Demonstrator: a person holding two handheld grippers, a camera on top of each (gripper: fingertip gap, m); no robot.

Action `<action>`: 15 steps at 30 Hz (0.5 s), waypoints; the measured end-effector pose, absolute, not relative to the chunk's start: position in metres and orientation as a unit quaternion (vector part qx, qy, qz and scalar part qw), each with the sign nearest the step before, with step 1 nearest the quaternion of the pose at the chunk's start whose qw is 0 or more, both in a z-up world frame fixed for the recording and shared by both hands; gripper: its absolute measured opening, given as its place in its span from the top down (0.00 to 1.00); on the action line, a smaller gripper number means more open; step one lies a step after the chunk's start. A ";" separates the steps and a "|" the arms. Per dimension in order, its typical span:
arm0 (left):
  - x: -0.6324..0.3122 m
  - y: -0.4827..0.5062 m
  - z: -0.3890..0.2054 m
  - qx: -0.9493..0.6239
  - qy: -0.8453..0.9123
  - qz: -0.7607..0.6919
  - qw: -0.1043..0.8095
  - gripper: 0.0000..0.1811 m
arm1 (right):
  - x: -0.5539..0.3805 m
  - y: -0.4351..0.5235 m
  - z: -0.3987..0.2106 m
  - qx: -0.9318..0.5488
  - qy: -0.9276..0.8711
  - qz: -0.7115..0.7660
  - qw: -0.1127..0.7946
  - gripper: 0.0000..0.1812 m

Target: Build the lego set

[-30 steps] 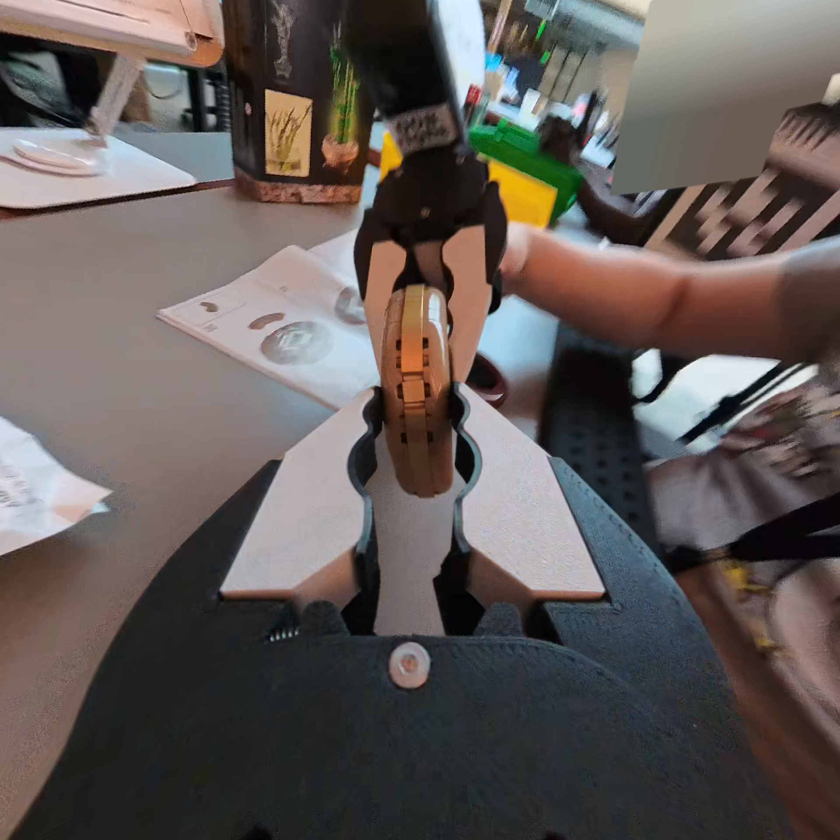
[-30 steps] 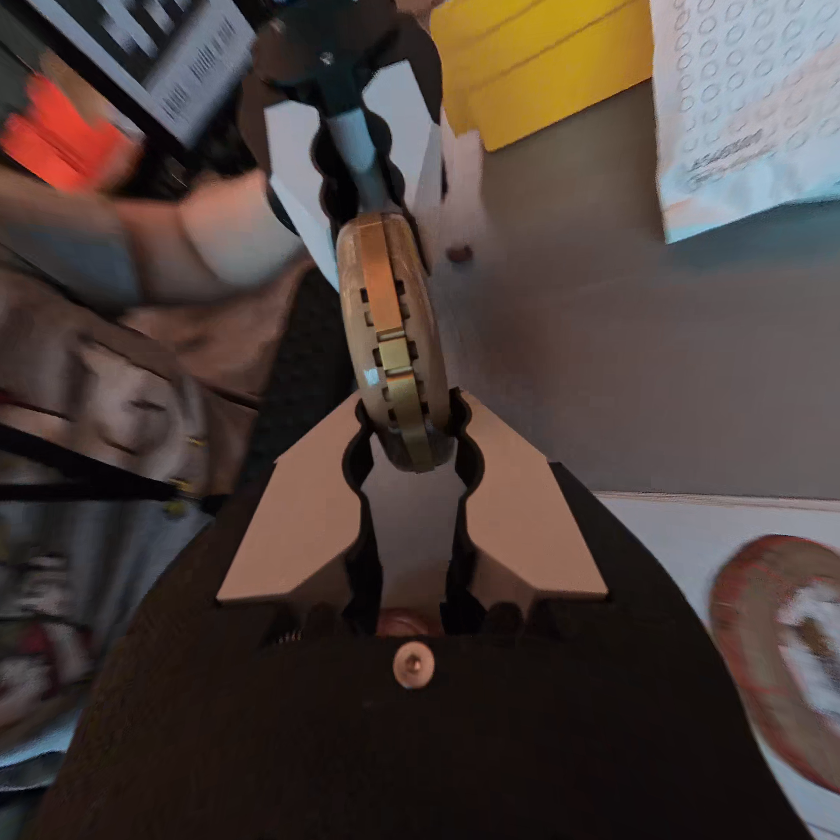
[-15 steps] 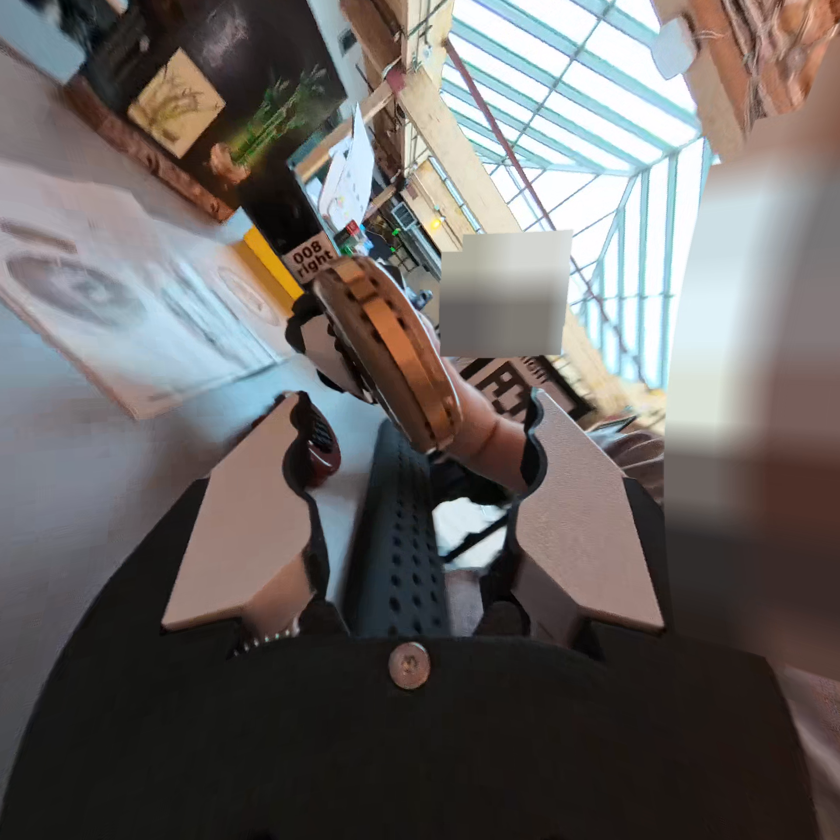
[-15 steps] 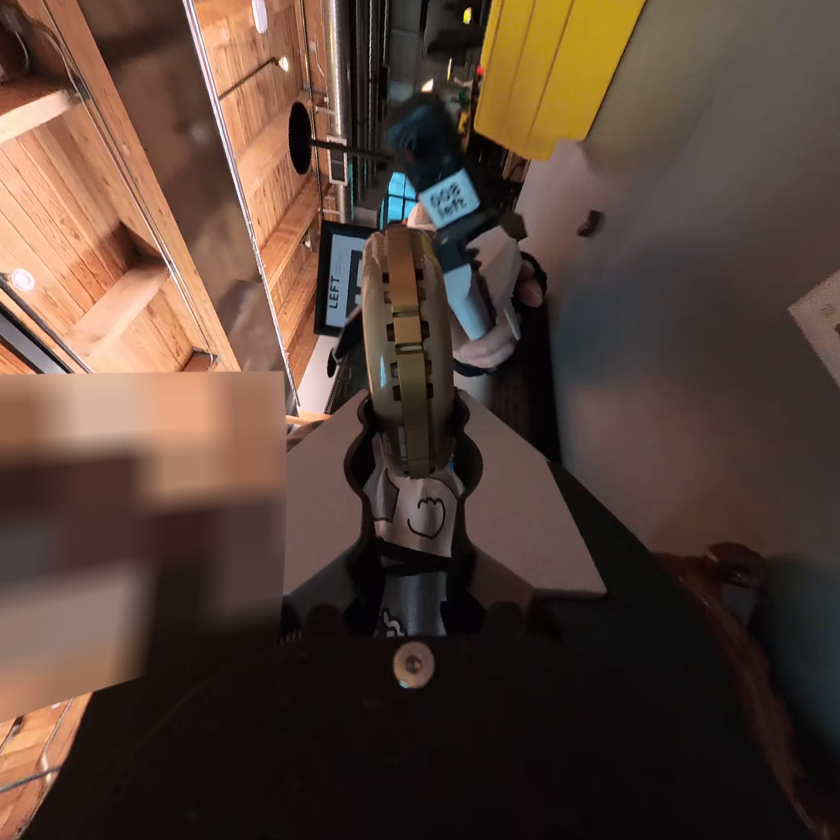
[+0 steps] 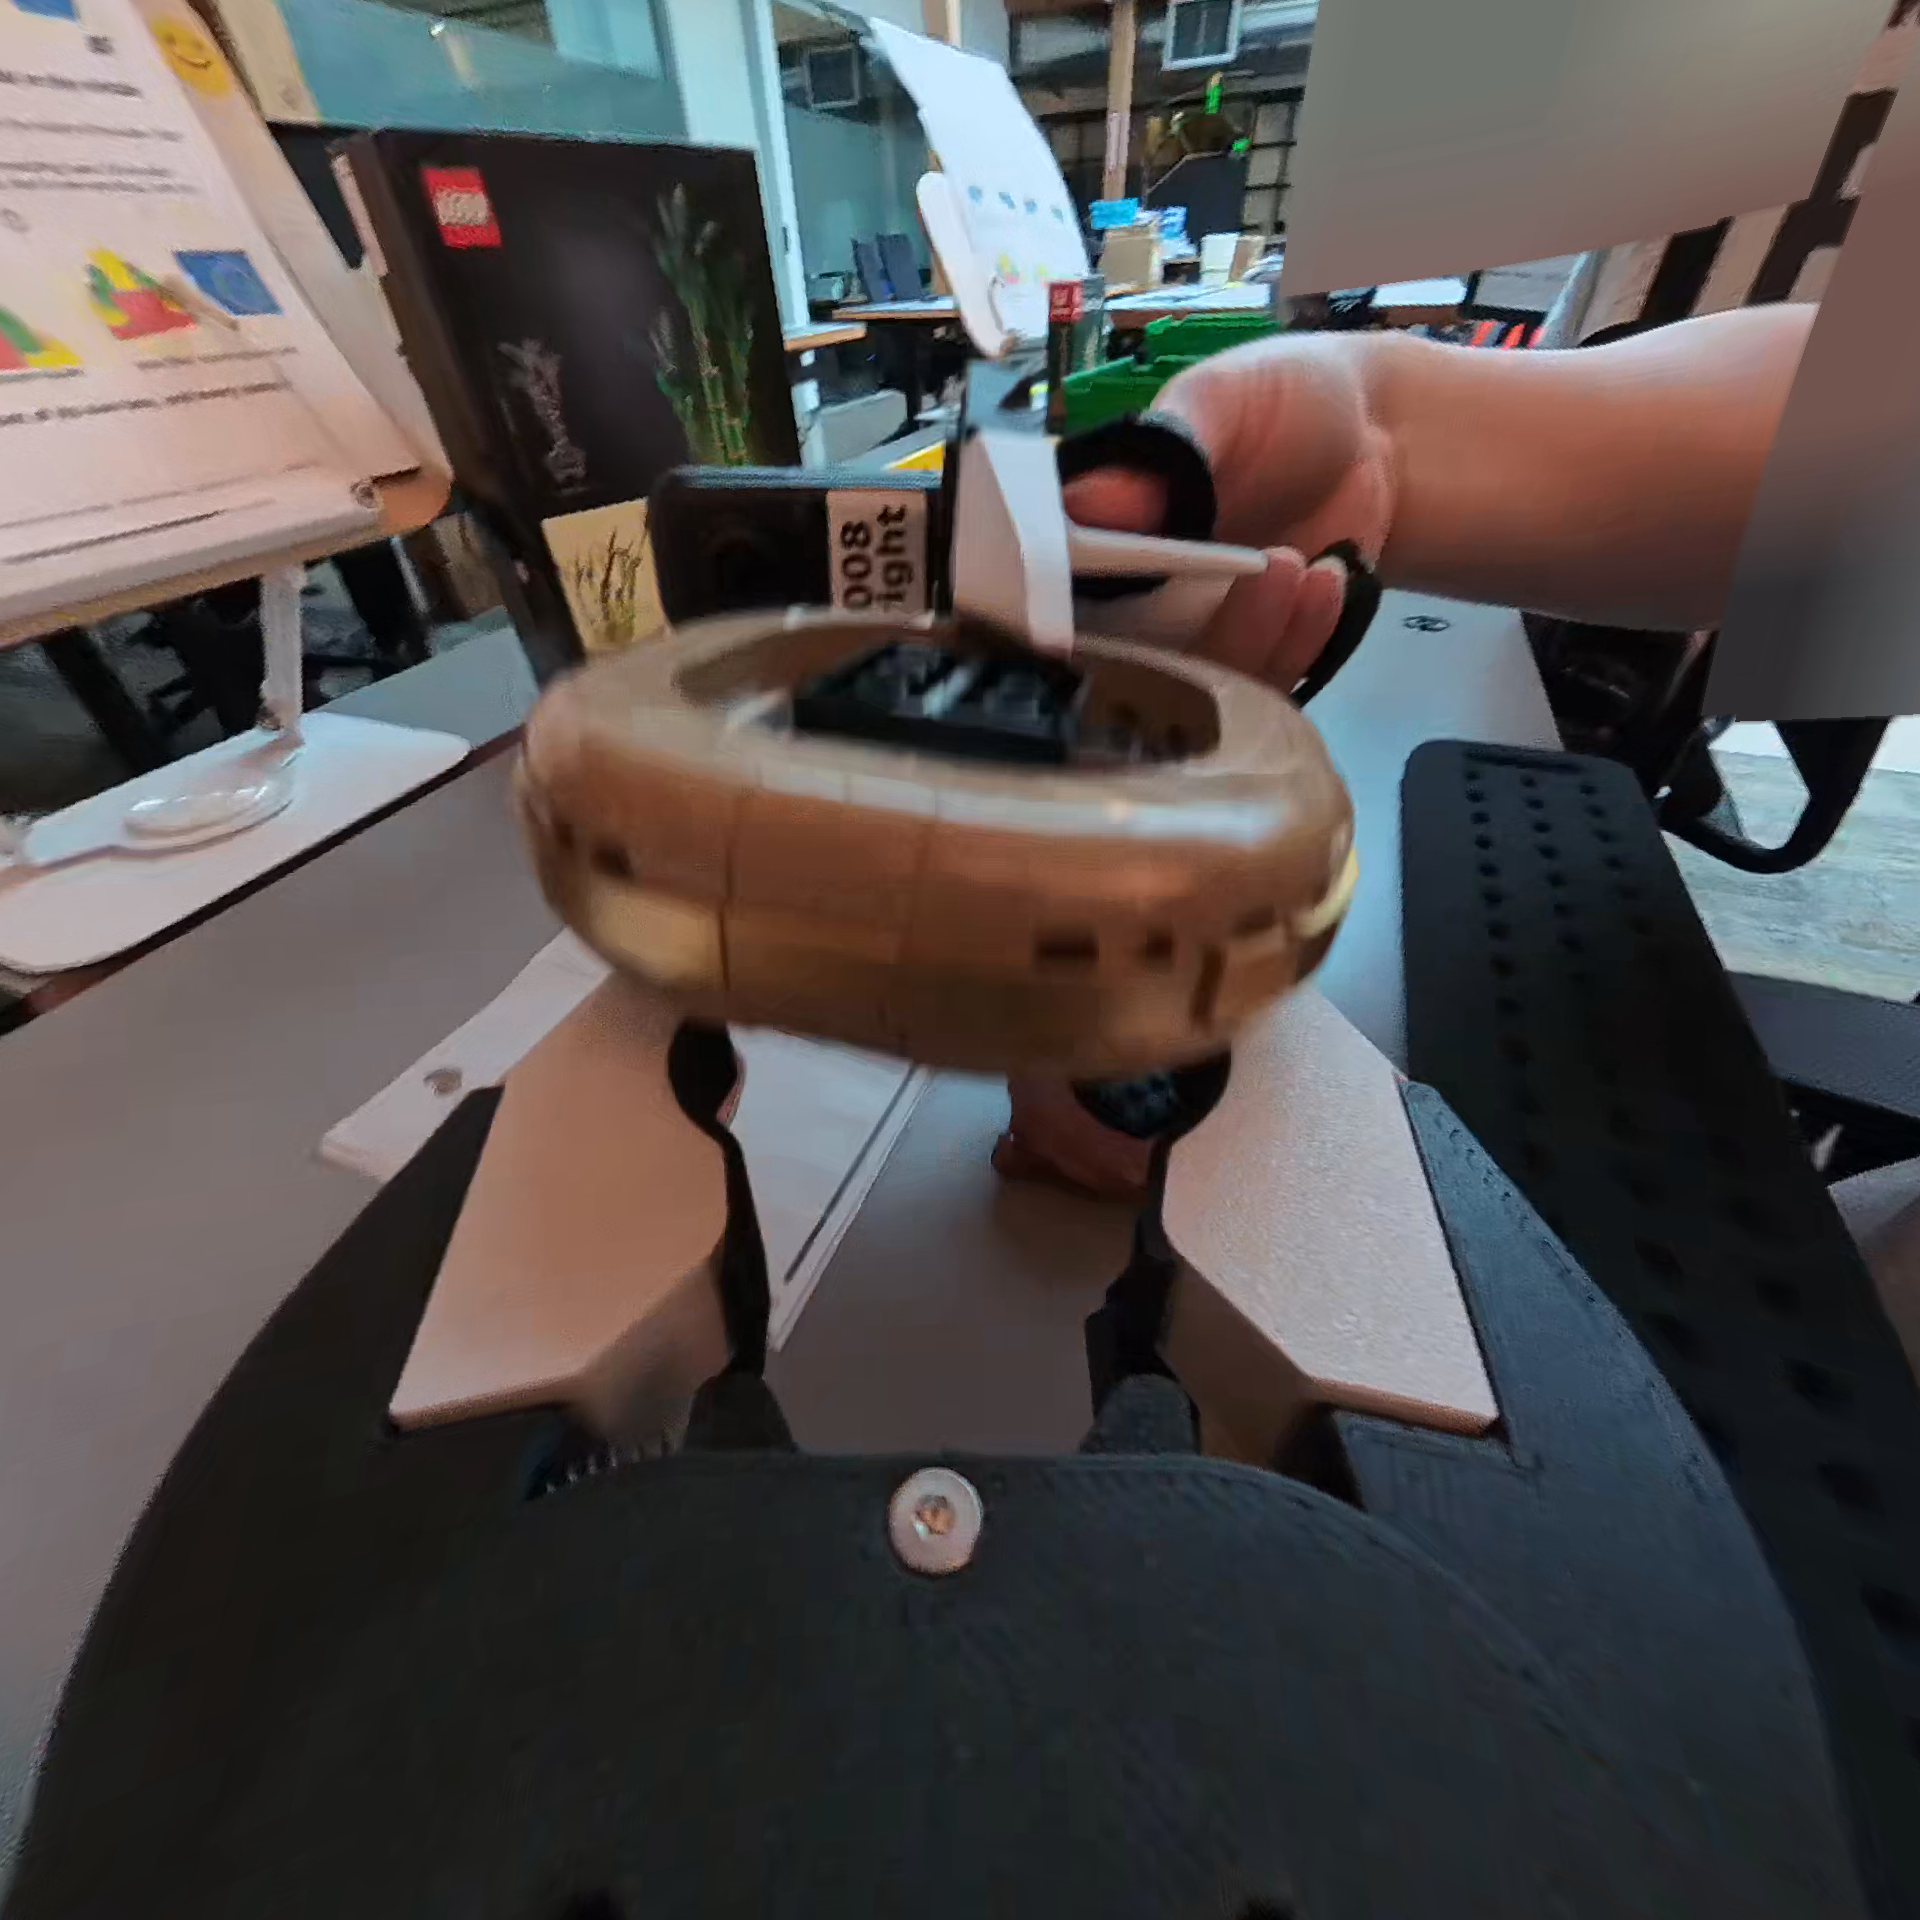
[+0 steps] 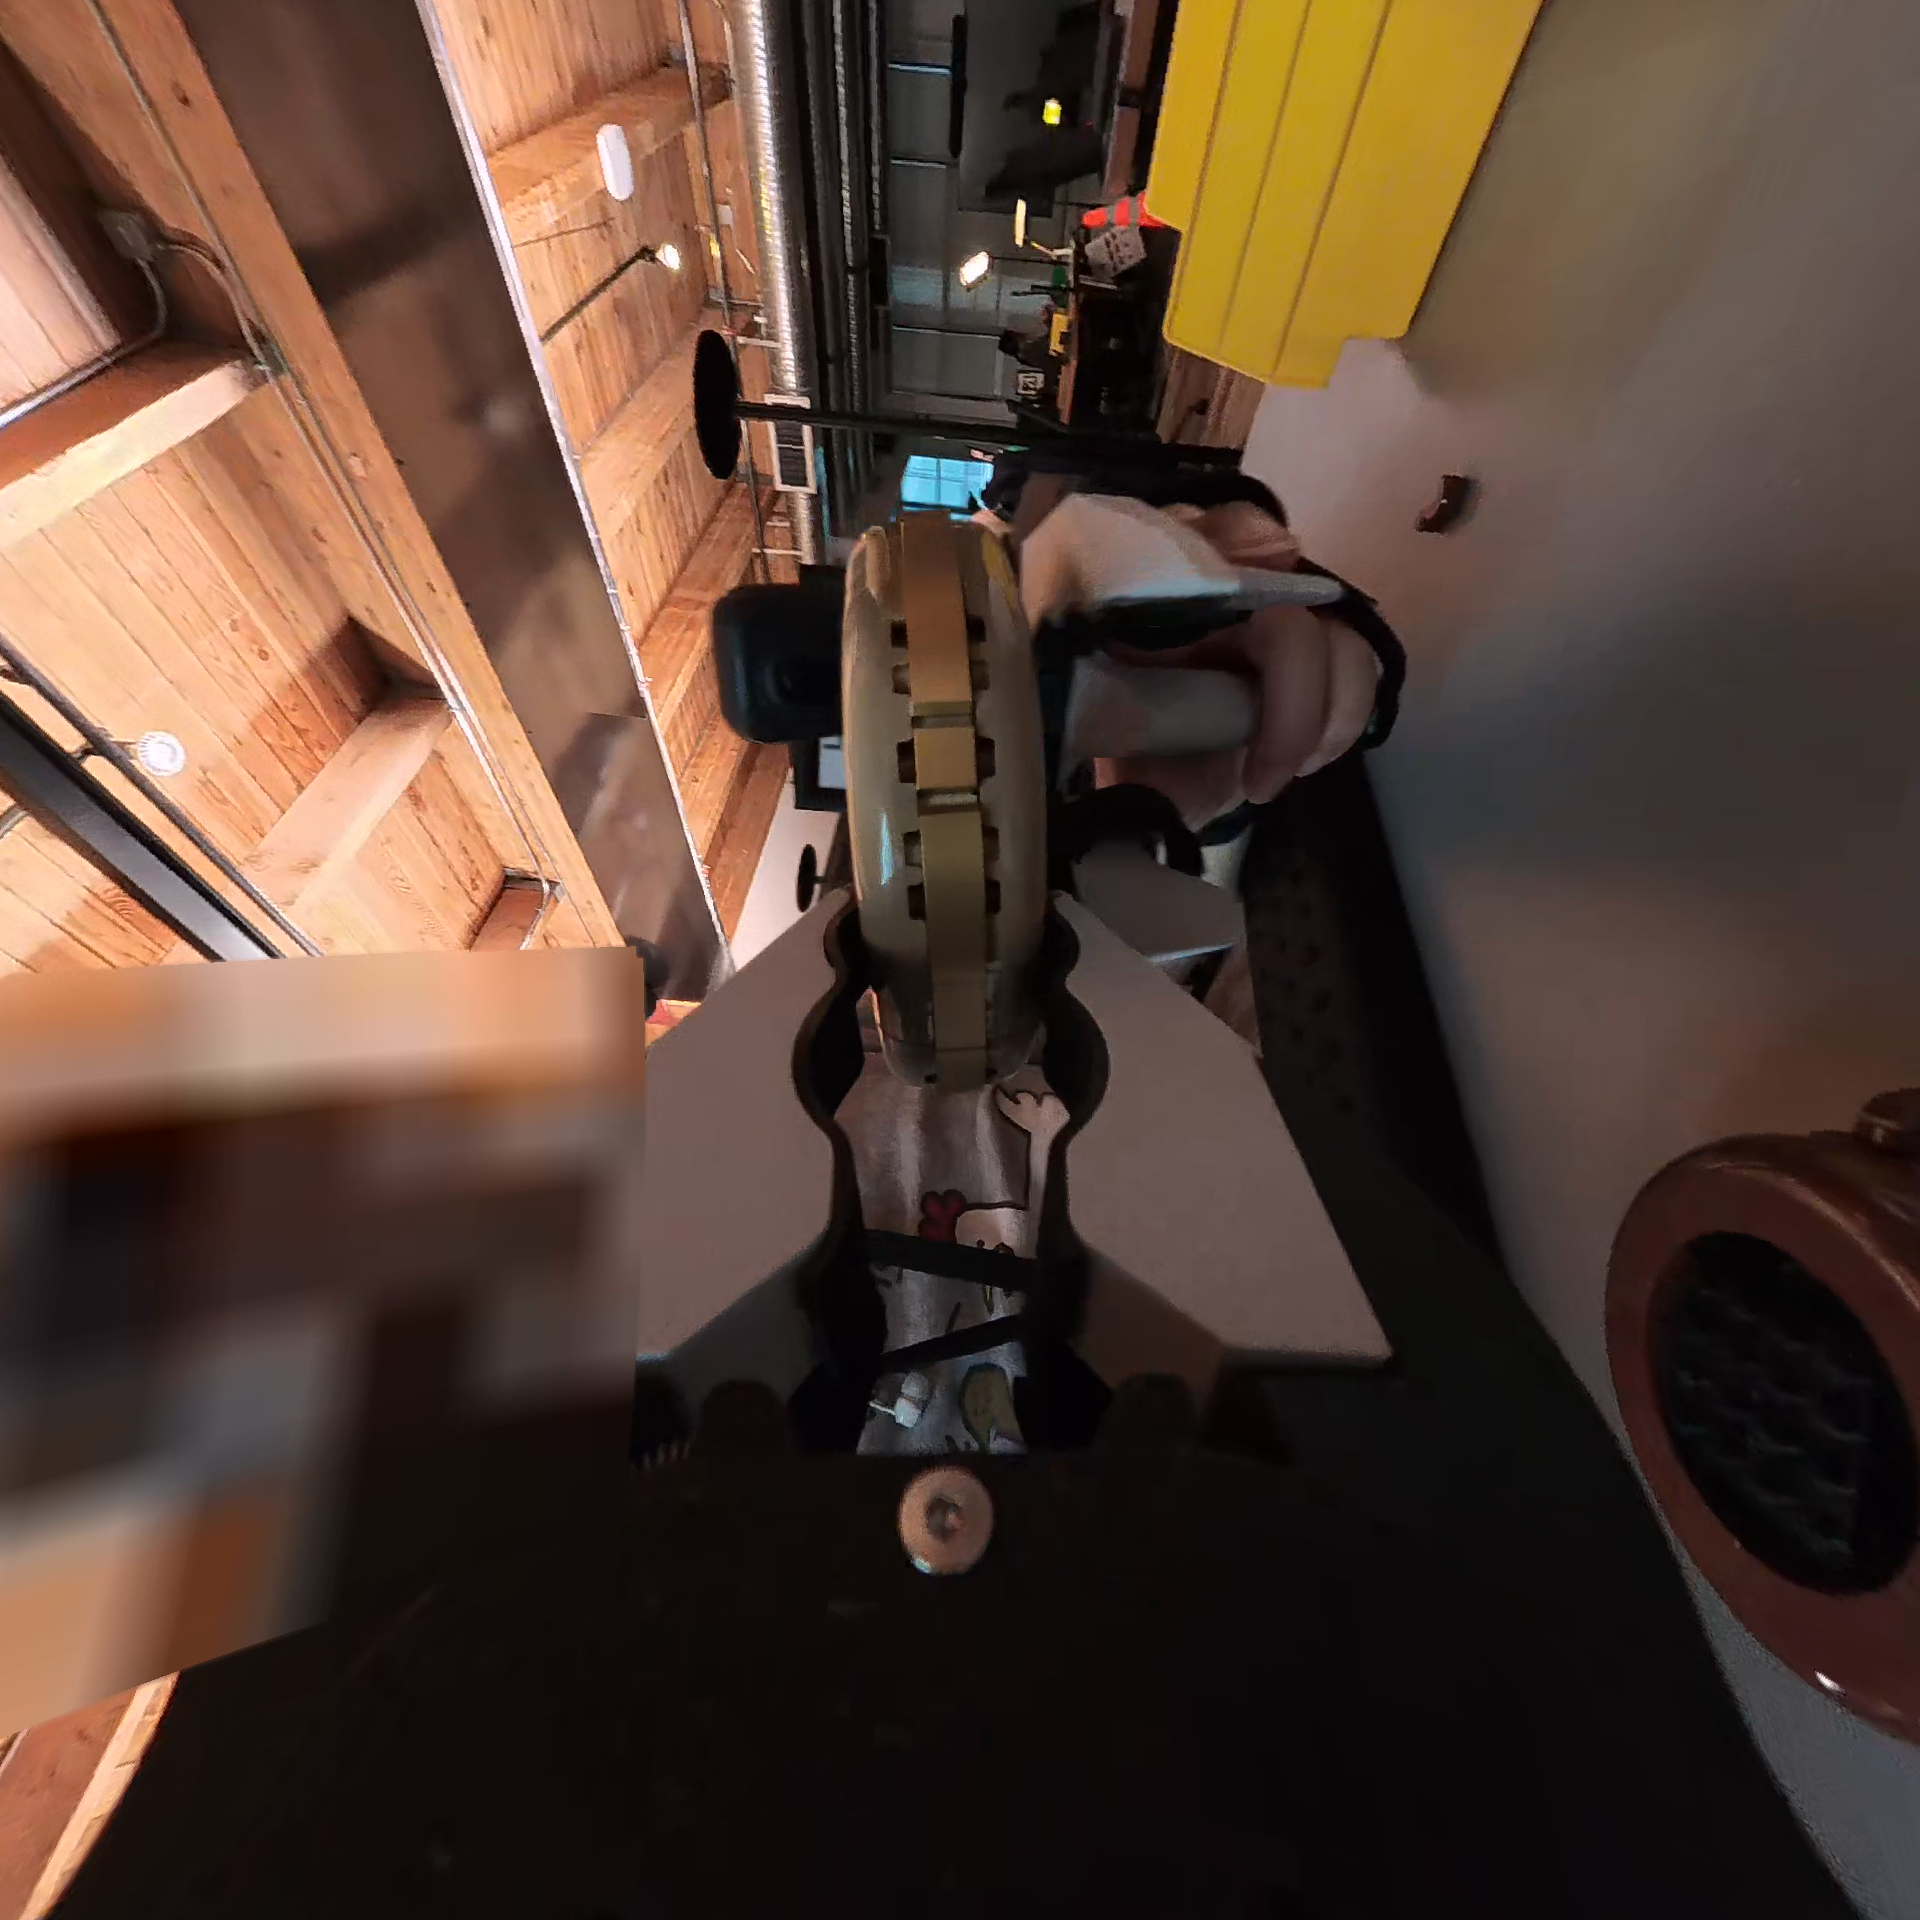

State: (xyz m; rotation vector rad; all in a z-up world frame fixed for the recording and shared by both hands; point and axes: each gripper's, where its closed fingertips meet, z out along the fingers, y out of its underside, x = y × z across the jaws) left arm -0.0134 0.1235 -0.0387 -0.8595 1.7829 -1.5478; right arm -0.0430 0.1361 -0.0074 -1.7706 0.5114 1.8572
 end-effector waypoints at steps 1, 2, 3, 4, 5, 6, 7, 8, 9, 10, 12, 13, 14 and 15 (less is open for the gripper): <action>-0.011 0.120 -0.035 -0.314 0.677 -0.591 0.305 0.56 | -0.042 0.136 -0.008 -0.658 0.189 0.682 0.257 0.84; -0.009 0.116 -0.033 -0.302 0.680 -0.595 0.302 0.59 | -0.040 0.136 -0.006 -0.655 0.194 0.685 0.255 0.84; -0.008 0.113 -0.030 -0.290 0.680 -0.603 0.300 0.59 | -0.040 0.136 -0.004 -0.654 0.194 0.687 0.250 0.84; -0.006 0.111 -0.028 -0.282 0.678 -0.608 0.301 0.58 | -0.041 0.135 -0.002 -0.657 0.190 0.687 0.246 0.84; -0.004 0.109 -0.027 -0.275 0.677 -0.611 0.304 0.57 | -0.042 0.135 -0.001 -0.659 0.190 0.686 0.243 0.84; -0.004 0.107 -0.026 -0.268 0.678 -0.613 0.304 0.55 | -0.043 0.135 0.000 -0.660 0.193 0.685 0.240 0.84; -0.004 0.106 -0.025 -0.265 0.680 -0.614 0.302 0.55 | -0.045 0.136 0.001 -0.664 0.194 0.682 0.237 0.84; -0.005 0.104 -0.026 -0.262 0.680 -0.618 0.297 0.54 | -0.046 0.137 0.000 -0.670 0.196 0.676 0.234 0.84; -0.006 0.103 -0.026 -0.263 0.677 -0.624 0.290 0.55 | -0.047 0.138 -0.001 -0.676 0.198 0.671 0.234 0.84; -0.007 0.104 -0.026 -0.266 0.671 -0.631 0.285 0.56 | -0.047 0.140 -0.001 -0.678 0.200 0.667 0.234 0.84; -0.013 0.104 -0.025 -0.268 0.658 -0.653 0.263 0.61 | -0.047 0.142 0.000 -0.679 0.200 0.667 0.234 0.84; -0.016 0.104 -0.024 -0.271 0.652 -0.662 0.250 0.63 | -0.048 0.144 0.000 -0.677 0.201 0.668 0.233 0.83; -0.018 0.106 -0.022 -0.274 0.646 -0.669 0.243 0.63 | -0.049 0.145 0.001 -0.679 0.195 0.668 0.234 0.83; -0.019 0.108 -0.021 -0.277 0.641 -0.673 0.244 0.63 | -0.051 0.146 0.001 -0.684 0.189 0.665 0.234 0.82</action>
